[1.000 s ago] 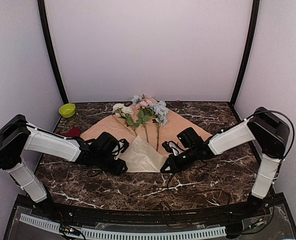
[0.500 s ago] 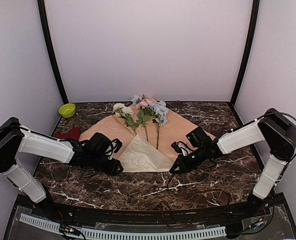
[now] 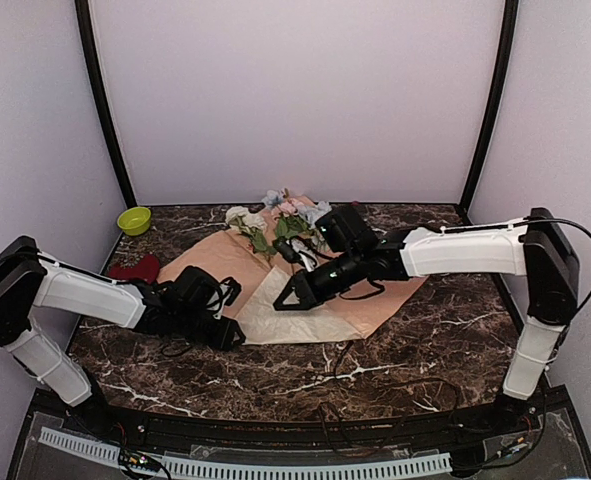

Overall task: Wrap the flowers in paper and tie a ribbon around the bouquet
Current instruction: Press the fold line on the 1/4-folded wrapping paper, then pass from the left arm to the right

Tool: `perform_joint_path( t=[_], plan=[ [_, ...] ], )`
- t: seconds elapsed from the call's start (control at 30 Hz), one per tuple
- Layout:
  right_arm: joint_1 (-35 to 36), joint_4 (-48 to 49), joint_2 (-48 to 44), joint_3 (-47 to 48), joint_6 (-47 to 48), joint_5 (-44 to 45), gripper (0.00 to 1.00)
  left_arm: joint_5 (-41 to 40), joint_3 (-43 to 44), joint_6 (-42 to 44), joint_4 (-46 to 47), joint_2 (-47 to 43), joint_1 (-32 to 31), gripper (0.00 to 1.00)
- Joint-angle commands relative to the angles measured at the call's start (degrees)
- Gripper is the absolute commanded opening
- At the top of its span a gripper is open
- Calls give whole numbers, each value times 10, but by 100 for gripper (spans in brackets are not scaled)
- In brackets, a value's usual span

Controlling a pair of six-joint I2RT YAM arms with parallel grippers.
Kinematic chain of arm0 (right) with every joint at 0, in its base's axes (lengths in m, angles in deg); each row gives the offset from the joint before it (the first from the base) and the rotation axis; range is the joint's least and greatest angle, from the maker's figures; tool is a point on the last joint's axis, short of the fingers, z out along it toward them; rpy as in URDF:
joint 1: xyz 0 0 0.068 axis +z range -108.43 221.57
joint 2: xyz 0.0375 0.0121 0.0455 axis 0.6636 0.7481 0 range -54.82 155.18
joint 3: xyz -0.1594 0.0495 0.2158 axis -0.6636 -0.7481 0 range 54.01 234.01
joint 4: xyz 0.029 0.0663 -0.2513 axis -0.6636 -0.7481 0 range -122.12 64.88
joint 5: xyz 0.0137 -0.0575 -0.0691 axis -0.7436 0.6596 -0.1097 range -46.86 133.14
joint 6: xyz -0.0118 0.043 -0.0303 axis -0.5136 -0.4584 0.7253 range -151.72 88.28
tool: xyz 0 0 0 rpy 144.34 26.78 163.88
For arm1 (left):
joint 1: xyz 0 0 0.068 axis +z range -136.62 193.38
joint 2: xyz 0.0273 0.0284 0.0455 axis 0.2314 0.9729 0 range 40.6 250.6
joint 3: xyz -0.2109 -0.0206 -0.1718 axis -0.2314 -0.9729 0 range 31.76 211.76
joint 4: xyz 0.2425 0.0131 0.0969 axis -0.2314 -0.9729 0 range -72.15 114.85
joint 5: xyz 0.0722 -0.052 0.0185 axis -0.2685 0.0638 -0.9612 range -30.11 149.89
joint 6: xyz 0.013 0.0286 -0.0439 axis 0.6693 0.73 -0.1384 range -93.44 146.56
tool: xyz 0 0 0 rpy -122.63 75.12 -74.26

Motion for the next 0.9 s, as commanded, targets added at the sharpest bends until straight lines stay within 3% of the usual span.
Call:
perform_joint_path(
  t=[0.0,0.2,0.4,0.53,0.6,0.77,0.87],
  plan=[
    [21,22,111,87,-18,-7,1,13,-35,-14,-104,18,4,37],
    [21,22,225,178,-36,44,0,5,-28,-12,-115,0,7,37],
    [19,9,270,181,-47,72,0,1,-20,-11,-135,-31,10,39],
    [19,18,269,160,-54,73,0,36,-22,-21,-157,-93,70,41],
    [19,22,268,157,-55,70,0,28,-25,-35,-162,-125,100,45],
    [20,35,269,154,-62,59,0,18,-38,-106,-139,-159,184,72],
    [21,34,270,154,-58,59,0,53,-68,-148,-82,-142,226,75]
  ],
)
